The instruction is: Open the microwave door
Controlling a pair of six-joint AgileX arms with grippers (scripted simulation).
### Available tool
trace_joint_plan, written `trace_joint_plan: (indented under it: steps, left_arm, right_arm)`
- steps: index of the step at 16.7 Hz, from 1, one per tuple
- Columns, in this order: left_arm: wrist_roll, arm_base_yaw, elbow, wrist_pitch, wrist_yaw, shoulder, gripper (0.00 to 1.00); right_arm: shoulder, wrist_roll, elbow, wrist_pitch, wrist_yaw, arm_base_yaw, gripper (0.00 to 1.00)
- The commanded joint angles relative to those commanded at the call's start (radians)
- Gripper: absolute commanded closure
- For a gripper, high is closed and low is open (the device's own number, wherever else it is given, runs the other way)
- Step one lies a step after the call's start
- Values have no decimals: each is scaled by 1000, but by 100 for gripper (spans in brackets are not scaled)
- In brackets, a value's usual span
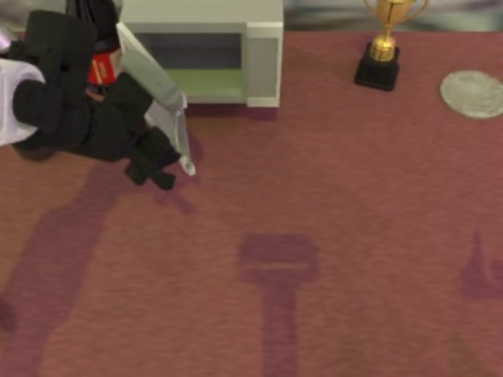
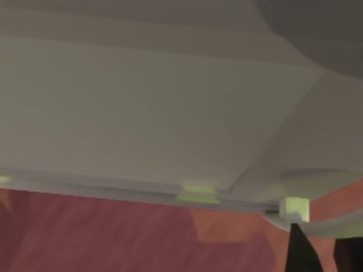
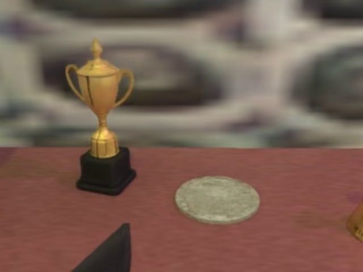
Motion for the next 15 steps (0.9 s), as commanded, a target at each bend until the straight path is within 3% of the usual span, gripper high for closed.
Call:
trace_joint_plan:
  steps: [7, 15]
  left_arm:
    - [0, 0, 0, 0, 0, 0, 100]
    - [77, 31, 9, -39, 45, 2, 100]
  right_arm:
    - [0, 0, 0, 0, 0, 0, 0]
    - [0, 0, 0, 0, 0, 0, 0]
